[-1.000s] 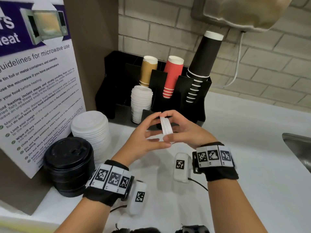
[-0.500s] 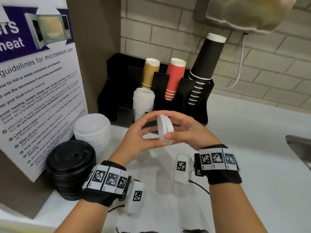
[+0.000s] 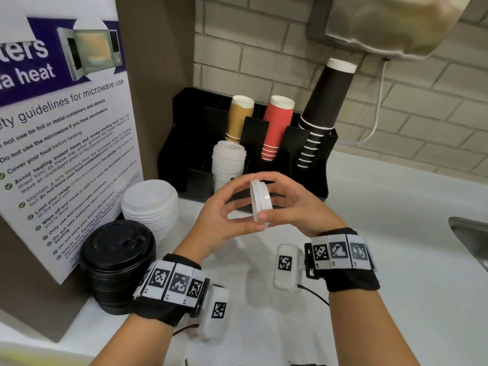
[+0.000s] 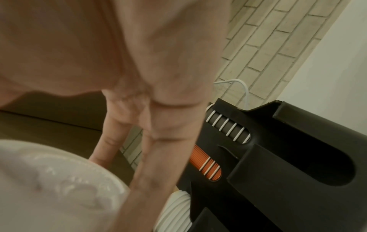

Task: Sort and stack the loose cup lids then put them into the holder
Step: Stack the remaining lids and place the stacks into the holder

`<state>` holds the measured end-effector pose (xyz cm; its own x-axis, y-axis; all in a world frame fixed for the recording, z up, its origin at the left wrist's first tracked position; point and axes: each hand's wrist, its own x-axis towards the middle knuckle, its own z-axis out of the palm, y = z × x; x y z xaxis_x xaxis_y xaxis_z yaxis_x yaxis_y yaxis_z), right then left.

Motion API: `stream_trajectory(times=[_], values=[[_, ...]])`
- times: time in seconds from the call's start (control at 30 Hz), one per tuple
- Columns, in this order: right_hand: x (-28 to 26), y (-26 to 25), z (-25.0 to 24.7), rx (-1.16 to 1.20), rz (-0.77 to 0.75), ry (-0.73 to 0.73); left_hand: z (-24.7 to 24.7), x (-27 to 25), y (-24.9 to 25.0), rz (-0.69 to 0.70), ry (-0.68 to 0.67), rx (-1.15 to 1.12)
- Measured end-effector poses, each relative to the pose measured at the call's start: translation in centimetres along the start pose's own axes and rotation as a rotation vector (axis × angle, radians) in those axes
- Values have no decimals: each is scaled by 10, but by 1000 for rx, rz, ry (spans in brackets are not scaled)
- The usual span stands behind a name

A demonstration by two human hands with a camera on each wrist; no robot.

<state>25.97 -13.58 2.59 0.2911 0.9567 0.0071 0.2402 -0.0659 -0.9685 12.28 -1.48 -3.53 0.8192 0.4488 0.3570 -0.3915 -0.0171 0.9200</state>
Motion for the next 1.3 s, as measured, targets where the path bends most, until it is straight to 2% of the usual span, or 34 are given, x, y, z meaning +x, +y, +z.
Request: stream_trajectory(times=[0.37,0.57,0.67,0.77,0.87,1.0,1.2,1.3], values=[[10,-6,4,-46,7,28,-3,1,-5,-15,85,10],[42,-18,0,-135,-17,-10,-11,5,-9,-49,154,-24],[78,-27,-10,-226,-59,127,-11,3,-13,-161,191,67],[119,-32,-22,-433,-116,268,-12,0,-16,-253,185,170],[153,-30,-26,-648,-80,215,-13,-4,-16,-300,152,189],[180,-21,-21,-822,-87,98,-13,-6,-14,-318,149,203],[187,-11,-17,-1091,-58,-42,-14,-8,-14,-332,177,215],[185,-9,-15,-1229,-55,-45,-13,-8,-14,-346,174,225]])
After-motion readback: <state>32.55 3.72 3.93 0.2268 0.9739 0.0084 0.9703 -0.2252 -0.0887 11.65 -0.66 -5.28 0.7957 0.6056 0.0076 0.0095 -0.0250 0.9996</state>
